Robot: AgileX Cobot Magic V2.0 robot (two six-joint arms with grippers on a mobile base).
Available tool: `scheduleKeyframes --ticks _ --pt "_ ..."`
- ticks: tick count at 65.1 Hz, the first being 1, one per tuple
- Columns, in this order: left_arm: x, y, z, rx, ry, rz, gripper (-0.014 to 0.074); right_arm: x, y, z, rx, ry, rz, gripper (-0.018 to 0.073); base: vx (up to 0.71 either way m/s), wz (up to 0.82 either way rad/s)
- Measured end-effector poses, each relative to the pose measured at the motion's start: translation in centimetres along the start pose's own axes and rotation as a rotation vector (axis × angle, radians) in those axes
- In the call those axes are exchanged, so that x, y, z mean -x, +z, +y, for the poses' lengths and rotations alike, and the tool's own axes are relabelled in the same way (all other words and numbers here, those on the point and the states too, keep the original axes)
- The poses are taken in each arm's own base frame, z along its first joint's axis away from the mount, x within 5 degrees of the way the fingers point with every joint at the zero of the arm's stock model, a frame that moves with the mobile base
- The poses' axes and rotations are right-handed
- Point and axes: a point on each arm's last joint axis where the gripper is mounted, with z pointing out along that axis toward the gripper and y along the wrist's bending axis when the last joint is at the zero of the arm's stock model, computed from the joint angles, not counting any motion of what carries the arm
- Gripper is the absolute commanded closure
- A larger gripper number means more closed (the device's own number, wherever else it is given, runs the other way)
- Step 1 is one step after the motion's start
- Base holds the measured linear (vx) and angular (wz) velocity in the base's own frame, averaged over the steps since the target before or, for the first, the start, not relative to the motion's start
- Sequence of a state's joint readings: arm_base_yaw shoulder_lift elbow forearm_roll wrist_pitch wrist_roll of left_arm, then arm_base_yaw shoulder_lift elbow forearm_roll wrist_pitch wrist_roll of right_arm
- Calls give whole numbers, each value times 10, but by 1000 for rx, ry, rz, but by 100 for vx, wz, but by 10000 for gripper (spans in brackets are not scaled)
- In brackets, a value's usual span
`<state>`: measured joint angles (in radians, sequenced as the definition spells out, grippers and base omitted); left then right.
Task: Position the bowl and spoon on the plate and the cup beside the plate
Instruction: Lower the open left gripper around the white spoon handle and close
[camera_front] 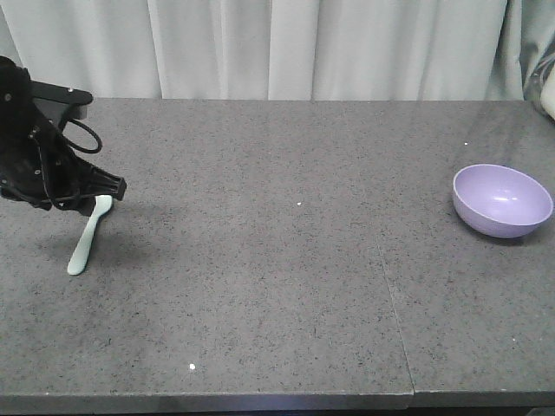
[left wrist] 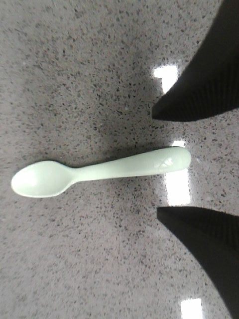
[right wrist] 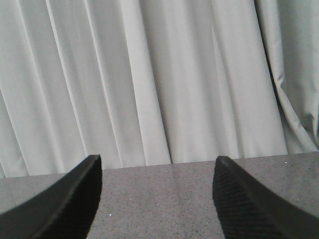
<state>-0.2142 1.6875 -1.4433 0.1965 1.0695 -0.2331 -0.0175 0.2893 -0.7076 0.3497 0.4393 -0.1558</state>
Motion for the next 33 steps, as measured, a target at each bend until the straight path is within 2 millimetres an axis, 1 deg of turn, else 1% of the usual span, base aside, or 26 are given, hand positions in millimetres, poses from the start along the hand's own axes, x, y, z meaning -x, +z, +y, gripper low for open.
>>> scheduleKeyframes --ticks 11,16,33 --pt "2 20 -4 5 9 43 216 0 0 0 1 0 4 83 0 0" --pt "3 28 -2 8 1 53 216 -1 0 0 1 0 7 83 0 0" --pt "7 52 19 24 -63 86 216 -2 0 0 3 0 18 83 0 0"
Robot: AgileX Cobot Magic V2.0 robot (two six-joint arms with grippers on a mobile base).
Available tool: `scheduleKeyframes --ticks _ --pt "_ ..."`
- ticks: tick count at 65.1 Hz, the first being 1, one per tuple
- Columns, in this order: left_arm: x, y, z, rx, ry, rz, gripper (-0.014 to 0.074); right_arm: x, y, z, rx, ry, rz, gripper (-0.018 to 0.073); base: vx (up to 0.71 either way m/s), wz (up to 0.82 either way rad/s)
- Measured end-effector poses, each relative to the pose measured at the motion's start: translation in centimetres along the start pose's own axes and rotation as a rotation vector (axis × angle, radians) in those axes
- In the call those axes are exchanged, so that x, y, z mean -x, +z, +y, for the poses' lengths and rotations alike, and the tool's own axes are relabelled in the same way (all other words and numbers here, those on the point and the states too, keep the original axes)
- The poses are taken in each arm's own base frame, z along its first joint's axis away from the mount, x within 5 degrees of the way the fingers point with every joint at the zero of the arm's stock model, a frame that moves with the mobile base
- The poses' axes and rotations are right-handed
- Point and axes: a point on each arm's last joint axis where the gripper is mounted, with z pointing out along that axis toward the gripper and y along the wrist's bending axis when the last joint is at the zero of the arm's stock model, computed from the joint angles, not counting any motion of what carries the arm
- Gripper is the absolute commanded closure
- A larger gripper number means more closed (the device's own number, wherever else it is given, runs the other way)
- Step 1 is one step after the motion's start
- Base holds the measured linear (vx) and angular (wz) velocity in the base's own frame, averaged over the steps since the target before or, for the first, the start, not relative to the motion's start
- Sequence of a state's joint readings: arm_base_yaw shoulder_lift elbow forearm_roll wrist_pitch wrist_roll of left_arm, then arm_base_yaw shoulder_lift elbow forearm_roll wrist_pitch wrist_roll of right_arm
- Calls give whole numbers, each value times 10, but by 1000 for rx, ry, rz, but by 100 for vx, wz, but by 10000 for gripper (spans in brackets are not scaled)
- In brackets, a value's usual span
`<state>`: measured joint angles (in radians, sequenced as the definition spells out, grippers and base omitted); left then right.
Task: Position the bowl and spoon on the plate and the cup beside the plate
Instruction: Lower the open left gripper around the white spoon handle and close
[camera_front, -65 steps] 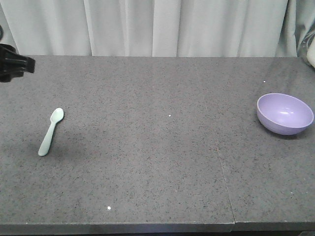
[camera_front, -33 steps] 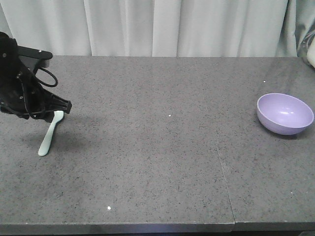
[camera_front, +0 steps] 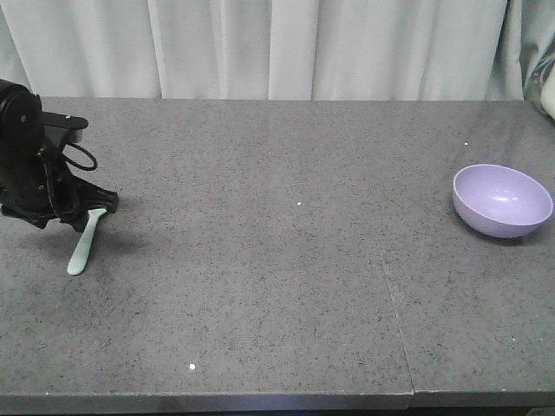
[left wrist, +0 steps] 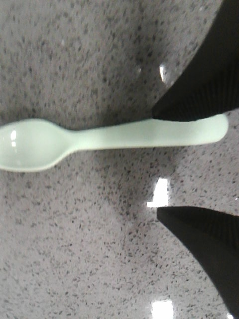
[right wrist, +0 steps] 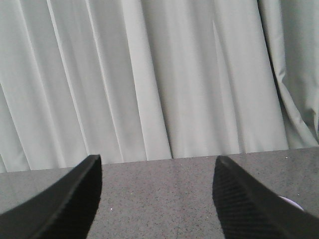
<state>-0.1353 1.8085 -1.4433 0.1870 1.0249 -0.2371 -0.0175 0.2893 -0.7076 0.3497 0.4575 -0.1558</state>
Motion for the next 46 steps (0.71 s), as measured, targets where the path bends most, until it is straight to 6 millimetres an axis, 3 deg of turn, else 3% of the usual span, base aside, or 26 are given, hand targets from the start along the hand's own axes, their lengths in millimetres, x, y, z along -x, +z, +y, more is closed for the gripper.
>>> scheduleKeyframes --ticks 16,46 --pt "2 11 -5 -67 -13 16 216 -1 0 0 1 0 7 83 0 0" --pt "10 11 -7 -93 -18 -78 216 -2 0 0 3 -1 22 83 0 0"
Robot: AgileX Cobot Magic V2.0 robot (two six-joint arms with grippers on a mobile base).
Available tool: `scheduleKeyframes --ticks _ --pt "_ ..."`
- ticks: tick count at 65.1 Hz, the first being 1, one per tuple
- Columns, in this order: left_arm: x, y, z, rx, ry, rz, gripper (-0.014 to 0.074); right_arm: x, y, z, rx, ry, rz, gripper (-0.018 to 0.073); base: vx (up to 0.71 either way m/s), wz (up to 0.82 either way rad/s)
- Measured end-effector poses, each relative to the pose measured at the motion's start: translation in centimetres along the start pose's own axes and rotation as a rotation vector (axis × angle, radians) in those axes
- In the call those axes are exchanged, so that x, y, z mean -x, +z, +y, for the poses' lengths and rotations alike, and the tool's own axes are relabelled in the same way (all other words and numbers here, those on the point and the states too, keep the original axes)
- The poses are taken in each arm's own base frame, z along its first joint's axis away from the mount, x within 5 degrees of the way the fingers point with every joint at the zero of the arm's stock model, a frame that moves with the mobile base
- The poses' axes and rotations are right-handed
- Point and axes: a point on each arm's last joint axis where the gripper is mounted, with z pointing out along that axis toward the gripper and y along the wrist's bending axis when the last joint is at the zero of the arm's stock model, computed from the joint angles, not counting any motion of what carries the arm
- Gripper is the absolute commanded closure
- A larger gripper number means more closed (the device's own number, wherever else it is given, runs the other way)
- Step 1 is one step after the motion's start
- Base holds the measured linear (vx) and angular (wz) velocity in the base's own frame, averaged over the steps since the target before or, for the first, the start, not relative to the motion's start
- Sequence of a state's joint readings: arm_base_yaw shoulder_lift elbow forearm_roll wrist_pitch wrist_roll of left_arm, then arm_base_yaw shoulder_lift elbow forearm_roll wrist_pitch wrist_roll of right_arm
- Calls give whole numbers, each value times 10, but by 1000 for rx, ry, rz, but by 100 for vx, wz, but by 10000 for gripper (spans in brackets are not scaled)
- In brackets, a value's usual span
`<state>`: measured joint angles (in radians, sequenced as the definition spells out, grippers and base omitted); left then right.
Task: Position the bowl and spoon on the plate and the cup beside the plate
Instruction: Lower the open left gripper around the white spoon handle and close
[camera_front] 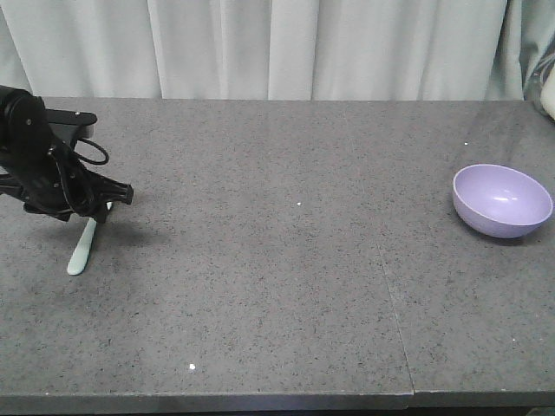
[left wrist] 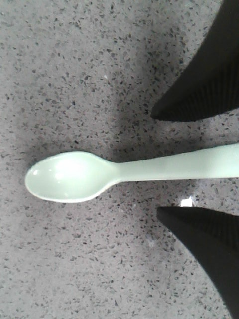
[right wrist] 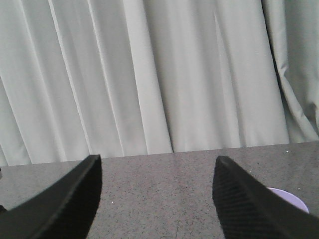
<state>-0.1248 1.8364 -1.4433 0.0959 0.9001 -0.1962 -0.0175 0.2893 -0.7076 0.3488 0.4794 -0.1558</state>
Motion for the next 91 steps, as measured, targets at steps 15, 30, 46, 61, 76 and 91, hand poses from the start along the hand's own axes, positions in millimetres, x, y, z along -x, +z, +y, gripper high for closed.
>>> scheduleKeyframes --ticks 15,30,46,61,76,91 --pt "1 5 11 6 -31 7 216 -1 0 0 2 0 16 83 0 0" --pt "-1 22 8 -32 -62 67 216 -2 0 0 4 0 22 83 0 0" --pt "-2 35 7 -31 -60 97 216 -2 0 0 4 0 22 83 0 0" --pt "1 41 7 -24 -51 110 270 -2 0 0 4 0 23 83 0 0" --pt "1 45 6 -29 -4 126 581 -2 0 0 4 0 23 83 0 0" --pt "1 42 6 -35 28 120 604 -2 0 0 4 0 23 83 0 0"
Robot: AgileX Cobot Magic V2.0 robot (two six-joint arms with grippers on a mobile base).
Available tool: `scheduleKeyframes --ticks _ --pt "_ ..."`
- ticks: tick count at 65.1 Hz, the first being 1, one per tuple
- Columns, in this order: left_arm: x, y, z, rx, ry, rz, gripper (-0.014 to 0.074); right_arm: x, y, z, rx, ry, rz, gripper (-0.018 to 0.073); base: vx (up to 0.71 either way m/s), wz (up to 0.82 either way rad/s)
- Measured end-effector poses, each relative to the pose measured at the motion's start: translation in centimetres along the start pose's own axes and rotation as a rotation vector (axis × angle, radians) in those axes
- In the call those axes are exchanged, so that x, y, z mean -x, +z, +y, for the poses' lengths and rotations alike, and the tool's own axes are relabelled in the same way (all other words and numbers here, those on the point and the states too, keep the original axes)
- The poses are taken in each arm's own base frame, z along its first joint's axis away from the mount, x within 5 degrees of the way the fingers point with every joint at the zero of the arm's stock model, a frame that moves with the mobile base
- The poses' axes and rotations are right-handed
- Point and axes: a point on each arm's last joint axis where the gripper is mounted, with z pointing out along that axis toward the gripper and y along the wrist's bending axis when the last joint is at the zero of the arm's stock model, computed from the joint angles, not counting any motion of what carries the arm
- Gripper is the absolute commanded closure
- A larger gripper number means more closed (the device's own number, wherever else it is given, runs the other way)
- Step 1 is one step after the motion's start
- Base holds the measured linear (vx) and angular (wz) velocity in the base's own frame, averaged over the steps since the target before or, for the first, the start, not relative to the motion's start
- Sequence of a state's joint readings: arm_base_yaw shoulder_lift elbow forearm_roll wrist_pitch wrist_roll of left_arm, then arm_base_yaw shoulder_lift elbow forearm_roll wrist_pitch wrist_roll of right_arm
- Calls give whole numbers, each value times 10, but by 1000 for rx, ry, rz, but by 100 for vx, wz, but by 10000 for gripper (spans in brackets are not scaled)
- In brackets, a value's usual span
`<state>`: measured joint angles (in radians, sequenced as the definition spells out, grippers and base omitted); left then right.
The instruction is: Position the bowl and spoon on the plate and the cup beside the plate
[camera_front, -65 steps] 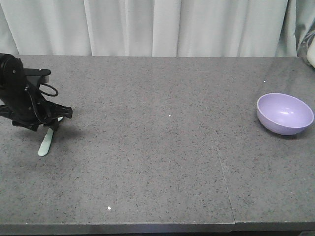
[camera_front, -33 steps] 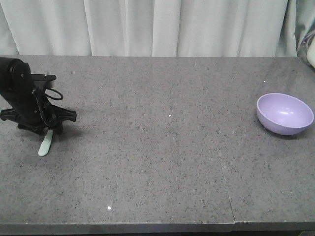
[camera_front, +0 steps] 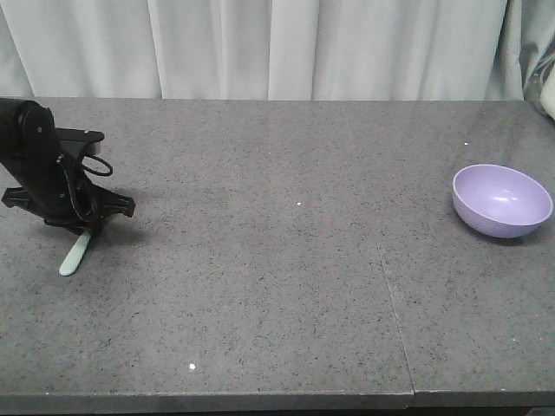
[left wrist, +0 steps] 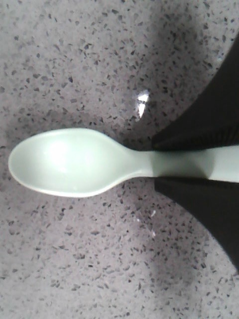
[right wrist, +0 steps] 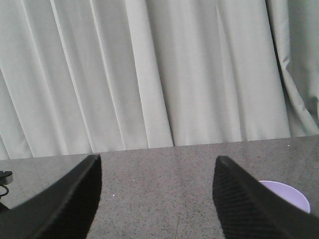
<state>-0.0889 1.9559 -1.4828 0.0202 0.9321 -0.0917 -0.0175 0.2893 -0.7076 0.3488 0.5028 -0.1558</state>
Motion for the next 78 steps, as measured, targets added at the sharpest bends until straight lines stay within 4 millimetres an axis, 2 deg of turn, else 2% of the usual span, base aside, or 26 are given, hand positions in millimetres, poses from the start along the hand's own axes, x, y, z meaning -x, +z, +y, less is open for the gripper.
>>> scheduleKeyframes --ticks 11,16,21,27,40,45,53,59,65,71,78 --pt "-5 -8 1 2 4 19 604 2 3 -1 -6 2 -11 83 0 0" --pt "-9 -14 1 3 5 25 604 4 13 -3 -16 8 -6 83 0 0" --pt "-10 -31 1 -3 4 -18 604 7 29 -6 -30 6 35 83 0 0" --pt "-10 -63 0 -32 -9 -129 604 13 55 -11 -56 -19 102 83 0 0" --pt "-17 -141 -4 -127 -52 -406 604 42 120 -29 -164 -60 188 83 0 0" --pt "-24 -174 -5 -173 -71 -526 604 55 141 -42 -238 -66 204 83 0 0" --pt "-39 -220 -6 -237 -96 -693 604 61 178 -78 -378 -35 307 83 0 0" --pt "-51 -249 -5 -265 -103 -809 604 50 203 -109 -454 13 420 83 0 0" --pt "-64 -273 -3 -276 -97 -899 604 28 227 -137 -480 84 545 83 0 0" --pt "-74 -287 -2 -275 -81 -948 604 1 246 -159 -465 162 639 83 0 0" --pt "-78 -293 -2 -276 -76 -962 604 -36 269 -181 -414 274 723 83 0 0"
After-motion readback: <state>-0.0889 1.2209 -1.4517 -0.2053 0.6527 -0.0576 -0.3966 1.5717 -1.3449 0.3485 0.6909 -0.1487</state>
